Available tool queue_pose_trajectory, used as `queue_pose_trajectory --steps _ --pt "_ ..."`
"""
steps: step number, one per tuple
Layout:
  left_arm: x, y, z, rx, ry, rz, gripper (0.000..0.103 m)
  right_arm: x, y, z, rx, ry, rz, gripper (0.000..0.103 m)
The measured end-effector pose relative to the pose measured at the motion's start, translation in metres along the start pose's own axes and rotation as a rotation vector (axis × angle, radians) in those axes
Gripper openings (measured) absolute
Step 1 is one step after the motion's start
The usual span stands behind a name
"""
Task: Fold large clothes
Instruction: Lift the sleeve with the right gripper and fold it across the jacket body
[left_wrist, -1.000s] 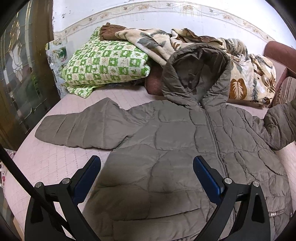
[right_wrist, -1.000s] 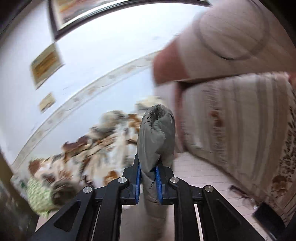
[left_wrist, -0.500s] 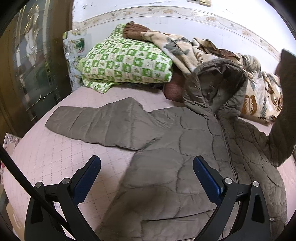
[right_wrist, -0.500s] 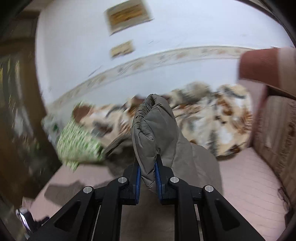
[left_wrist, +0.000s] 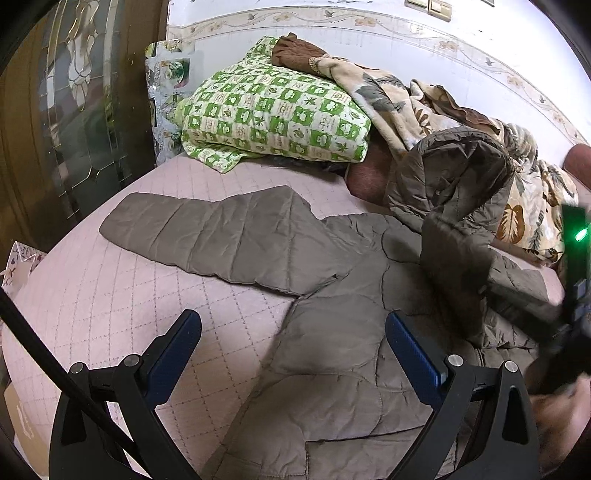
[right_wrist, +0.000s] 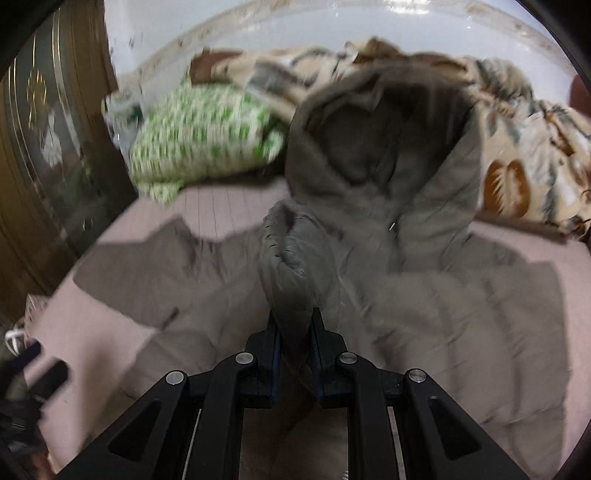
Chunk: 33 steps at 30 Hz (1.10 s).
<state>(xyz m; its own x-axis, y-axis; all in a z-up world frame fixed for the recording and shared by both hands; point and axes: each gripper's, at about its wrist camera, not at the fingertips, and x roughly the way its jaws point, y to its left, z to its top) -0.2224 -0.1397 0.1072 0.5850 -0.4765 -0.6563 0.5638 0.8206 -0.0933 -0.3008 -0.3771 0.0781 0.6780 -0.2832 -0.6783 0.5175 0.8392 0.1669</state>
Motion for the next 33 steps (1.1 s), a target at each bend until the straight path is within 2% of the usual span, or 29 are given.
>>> queue_pose_trajectory --steps 7,10,12,13,14,18,19,21,24,26,28,31,33 --pt "0.006 0.002 0.0 -0.009 0.017 0.001 0.1 0.039 0.007 -0.021 0.006 0.082 0.008 0.016" --pt "0.007 0.002 0.0 -0.012 0.02 0.001 0.1 0.052 0.008 -0.024 0.017 0.141 0.022 0.026" --pt "0.007 0.003 -0.001 -0.01 0.019 0.005 0.1 0.054 0.007 -0.024 0.021 0.169 0.059 0.039" --pt "0.007 0.003 -0.001 -0.01 0.019 0.006 0.1 0.052 0.007 -0.023 0.026 0.183 0.094 0.048" --pt "0.008 0.003 -0.001 -0.012 0.021 0.005 0.1 0.046 0.007 -0.021 0.03 0.188 0.133 0.052" --pt "0.01 0.005 -0.002 -0.019 0.026 0.006 0.1 0.008 0.0 -0.014 0.032 0.133 0.244 0.053" --pt "0.011 0.004 -0.002 -0.021 0.029 0.004 0.1 -0.002 -0.005 -0.011 0.039 0.106 0.242 0.054" --pt "0.012 0.003 -0.002 -0.025 0.033 -0.006 0.1 -0.024 -0.027 -0.004 0.071 0.035 0.2 0.056" --pt "0.015 -0.009 0.003 -0.02 0.039 -0.049 0.1 -0.05 -0.082 0.007 0.15 -0.054 0.01 0.057" --pt "0.02 -0.028 0.011 0.015 0.051 -0.108 0.1 -0.057 -0.128 0.011 0.213 -0.049 -0.132 0.057" --pt "0.028 -0.052 0.016 0.068 0.063 -0.154 0.1 -0.059 -0.166 0.011 0.257 -0.044 -0.226 0.057" --pt "0.046 -0.092 0.018 0.134 0.108 -0.241 0.1 -0.059 -0.208 0.005 0.327 -0.035 -0.287 0.057" --pt "0.061 -0.119 0.017 0.191 0.124 -0.24 0.1 -0.056 -0.226 0.0 0.355 -0.029 -0.299 0.057"
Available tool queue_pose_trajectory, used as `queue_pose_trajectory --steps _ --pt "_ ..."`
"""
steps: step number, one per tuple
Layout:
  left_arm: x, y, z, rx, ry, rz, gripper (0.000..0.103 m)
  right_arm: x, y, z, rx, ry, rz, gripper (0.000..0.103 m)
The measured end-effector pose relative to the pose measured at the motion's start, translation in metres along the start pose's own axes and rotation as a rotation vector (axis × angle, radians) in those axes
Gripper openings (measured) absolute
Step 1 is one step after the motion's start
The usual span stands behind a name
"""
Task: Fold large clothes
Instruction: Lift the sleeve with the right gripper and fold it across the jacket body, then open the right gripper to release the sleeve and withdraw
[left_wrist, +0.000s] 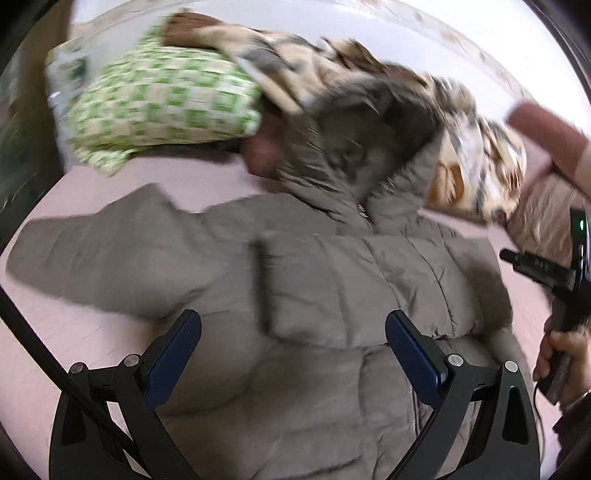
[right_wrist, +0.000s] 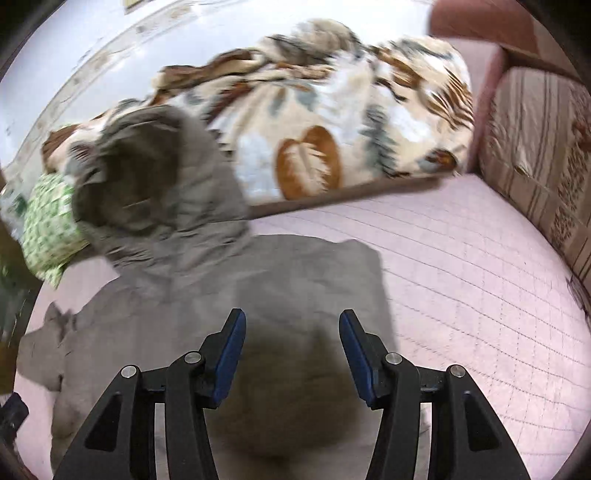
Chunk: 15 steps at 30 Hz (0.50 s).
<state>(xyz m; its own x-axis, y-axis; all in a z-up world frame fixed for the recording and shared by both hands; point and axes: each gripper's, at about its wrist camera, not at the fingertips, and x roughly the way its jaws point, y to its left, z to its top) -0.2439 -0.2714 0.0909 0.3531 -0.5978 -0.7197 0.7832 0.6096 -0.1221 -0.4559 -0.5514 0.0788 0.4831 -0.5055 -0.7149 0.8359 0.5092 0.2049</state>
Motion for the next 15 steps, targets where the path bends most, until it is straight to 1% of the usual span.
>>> queue_pose_trajectory --steps 2,3,5,7,8,9,11,13,15 --pt "0.021 -0.015 0.002 0.046 0.029 -0.025 0.1 0.015 -0.013 0.0 0.022 0.033 -0.005 0.056" --pt "0.03 -0.019 0.003 0.057 0.048 -0.019 0.1 0.022 -0.017 -0.001 0.023 0.049 -0.01 0.055" --pt "0.054 -0.022 0.002 0.076 0.096 0.035 0.1 0.038 -0.018 -0.005 0.004 0.09 -0.013 0.045" --pt "0.076 -0.014 -0.001 0.061 0.164 0.108 0.1 0.053 -0.018 -0.012 -0.028 0.13 -0.022 0.045" --pt "0.091 -0.004 -0.005 0.03 0.216 0.146 0.1 0.061 -0.018 -0.016 -0.043 0.153 -0.025 0.045" --pt "0.1 0.005 -0.008 -0.007 0.253 0.13 0.102 0.067 -0.016 -0.019 -0.059 0.169 -0.029 0.046" --pt "0.104 0.015 -0.009 -0.052 0.27 0.088 0.103 0.079 -0.015 -0.024 -0.079 0.19 -0.037 0.046" --pt "0.101 0.01 -0.006 -0.021 0.269 0.099 0.103 0.085 -0.015 -0.026 -0.092 0.199 -0.044 0.047" --pt "0.095 0.01 -0.005 -0.032 0.253 0.094 0.103 0.082 -0.013 -0.024 -0.097 0.204 -0.055 0.047"
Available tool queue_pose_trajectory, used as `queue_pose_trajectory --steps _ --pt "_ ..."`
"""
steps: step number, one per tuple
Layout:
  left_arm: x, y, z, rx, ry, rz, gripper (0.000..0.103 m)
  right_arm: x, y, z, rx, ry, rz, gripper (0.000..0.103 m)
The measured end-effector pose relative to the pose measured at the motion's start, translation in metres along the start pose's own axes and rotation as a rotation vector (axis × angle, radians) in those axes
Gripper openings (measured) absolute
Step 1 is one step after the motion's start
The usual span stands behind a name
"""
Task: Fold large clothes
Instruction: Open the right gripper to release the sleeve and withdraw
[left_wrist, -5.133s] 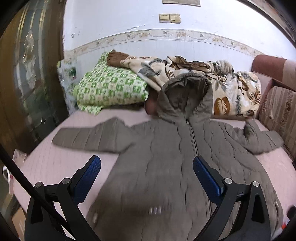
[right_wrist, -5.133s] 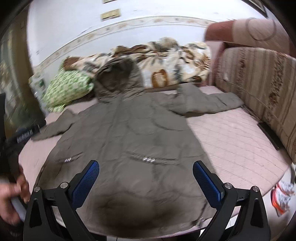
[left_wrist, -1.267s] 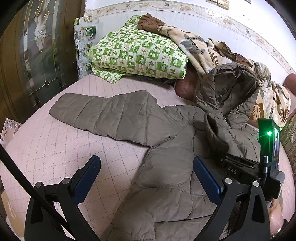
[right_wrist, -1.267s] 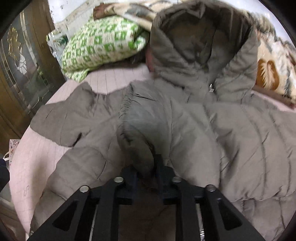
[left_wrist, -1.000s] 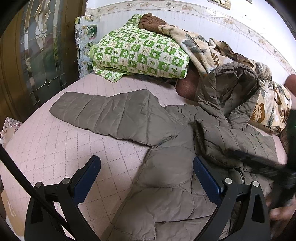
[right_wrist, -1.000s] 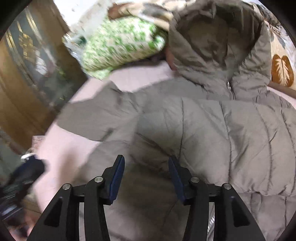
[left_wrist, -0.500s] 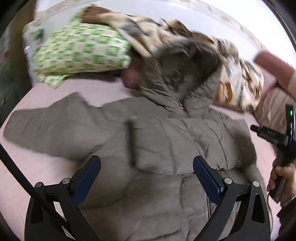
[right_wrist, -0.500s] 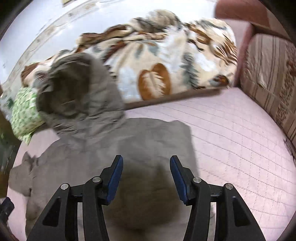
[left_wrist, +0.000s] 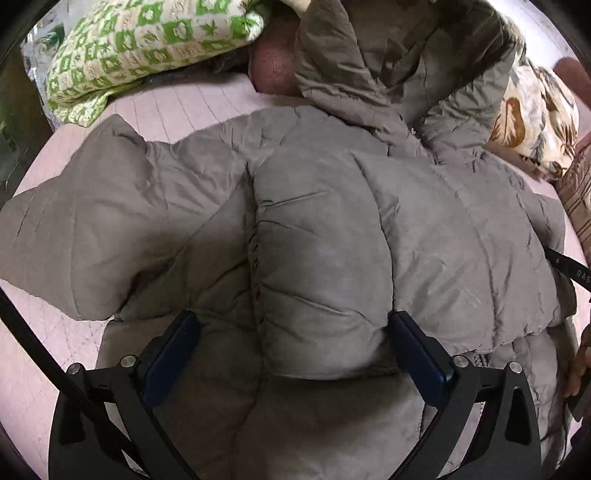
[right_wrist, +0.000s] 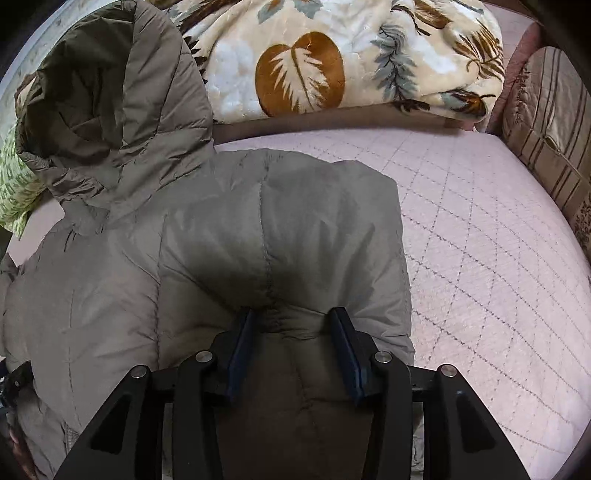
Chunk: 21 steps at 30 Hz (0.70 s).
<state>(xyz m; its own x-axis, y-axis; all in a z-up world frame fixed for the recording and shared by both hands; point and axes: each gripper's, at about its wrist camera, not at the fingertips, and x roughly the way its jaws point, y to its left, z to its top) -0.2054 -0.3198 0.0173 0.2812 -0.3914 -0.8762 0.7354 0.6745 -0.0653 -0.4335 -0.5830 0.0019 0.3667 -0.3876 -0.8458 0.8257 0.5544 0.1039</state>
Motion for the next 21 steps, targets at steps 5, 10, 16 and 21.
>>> queue_pose_trajectory --steps 5,10,16,21 --pt "-0.034 0.008 0.007 -0.049 -0.103 -0.034 0.103 -0.053 0.032 0.0 -0.052 -0.143 0.041 0.047" --pt "-0.044 0.021 0.011 -0.058 -0.131 -0.02 0.103 -0.049 0.088 -0.01 -0.127 -0.102 0.129 0.047" --pt "-0.051 0.033 0.011 -0.063 -0.137 -0.022 0.103 -0.009 0.123 -0.028 -0.222 -0.006 0.038 0.05" --pt "-0.068 0.058 0.013 -0.096 -0.189 -0.008 0.103 -0.055 0.121 -0.027 -0.175 -0.076 0.112 0.05"
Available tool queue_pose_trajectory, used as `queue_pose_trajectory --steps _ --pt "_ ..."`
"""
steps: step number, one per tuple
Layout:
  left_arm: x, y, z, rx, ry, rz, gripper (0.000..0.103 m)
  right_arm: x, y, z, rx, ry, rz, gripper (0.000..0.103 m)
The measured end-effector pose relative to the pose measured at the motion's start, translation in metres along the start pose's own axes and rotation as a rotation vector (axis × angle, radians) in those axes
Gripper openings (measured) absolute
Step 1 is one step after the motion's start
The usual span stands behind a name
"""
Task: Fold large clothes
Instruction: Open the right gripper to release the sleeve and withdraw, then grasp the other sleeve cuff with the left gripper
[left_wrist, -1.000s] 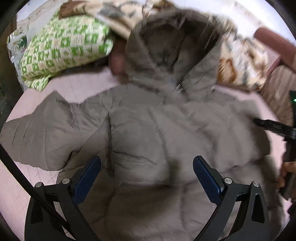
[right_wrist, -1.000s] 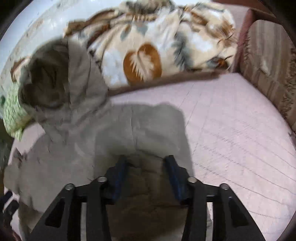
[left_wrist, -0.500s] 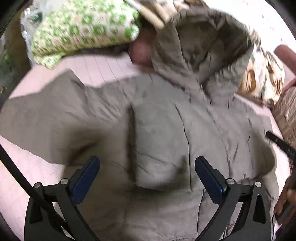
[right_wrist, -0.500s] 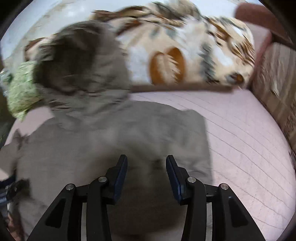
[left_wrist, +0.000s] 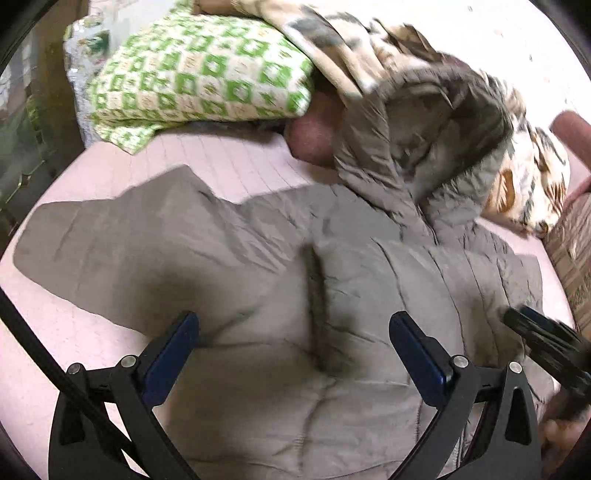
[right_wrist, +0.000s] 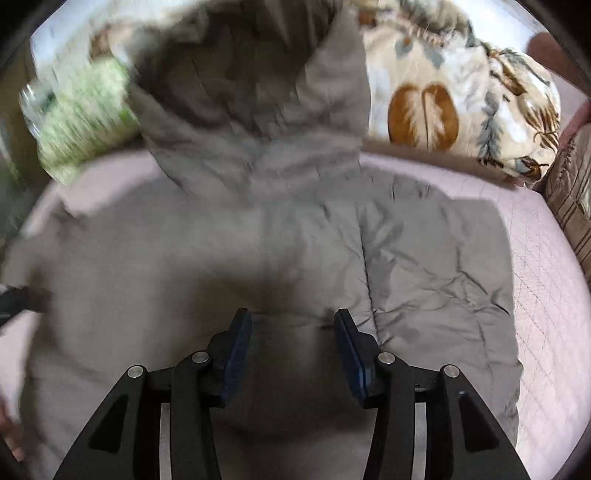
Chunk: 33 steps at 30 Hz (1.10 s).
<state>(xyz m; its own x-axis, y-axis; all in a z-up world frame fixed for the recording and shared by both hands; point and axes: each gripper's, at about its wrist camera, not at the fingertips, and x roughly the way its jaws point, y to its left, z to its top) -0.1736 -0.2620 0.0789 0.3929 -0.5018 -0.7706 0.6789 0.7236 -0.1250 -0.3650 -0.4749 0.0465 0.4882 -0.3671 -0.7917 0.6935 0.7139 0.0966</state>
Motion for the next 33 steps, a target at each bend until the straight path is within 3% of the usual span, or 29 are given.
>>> queue_pose_trajectory --steps 3,5,8,12,15,18,21,22,25,33 --pt "-0.009 0.03 0.007 -0.049 -0.021 0.001 0.103 -0.049 0.006 -0.015 0.012 -0.069 0.069 0.051" --pt "-0.014 0.055 0.011 -0.081 -0.035 0.029 0.103 -0.081 0.011 -0.036 0.0 -0.114 0.123 0.059" --pt "-0.013 0.096 0.014 -0.131 -0.031 0.072 0.103 -0.108 0.02 -0.069 -0.057 -0.183 0.174 0.062" --pt "-0.007 0.181 0.014 -0.284 -0.014 0.118 0.103 -0.102 0.026 -0.083 -0.125 -0.192 0.212 0.062" --pt "-0.006 0.248 0.009 -0.422 -0.011 0.15 0.103 -0.094 0.02 -0.084 -0.099 -0.169 0.253 0.062" --pt "-0.006 0.306 0.0 -0.563 -0.016 0.133 0.101 -0.088 0.015 -0.084 -0.062 -0.143 0.282 0.062" --pt "0.001 0.356 -0.006 -0.688 -0.02 0.088 0.09 -0.087 0.011 -0.085 -0.041 -0.138 0.3 0.062" --pt "0.004 0.368 -0.008 -0.712 -0.02 0.08 0.082 -0.089 0.009 -0.086 -0.041 -0.143 0.297 0.062" --pt "0.012 0.395 -0.011 -0.781 -0.039 0.037 0.075 -0.091 0.009 -0.087 -0.055 -0.147 0.292 0.062" --pt "0.031 0.422 0.002 -0.844 -0.163 -0.031 0.075 -0.088 0.007 -0.088 -0.047 -0.145 0.301 0.062"
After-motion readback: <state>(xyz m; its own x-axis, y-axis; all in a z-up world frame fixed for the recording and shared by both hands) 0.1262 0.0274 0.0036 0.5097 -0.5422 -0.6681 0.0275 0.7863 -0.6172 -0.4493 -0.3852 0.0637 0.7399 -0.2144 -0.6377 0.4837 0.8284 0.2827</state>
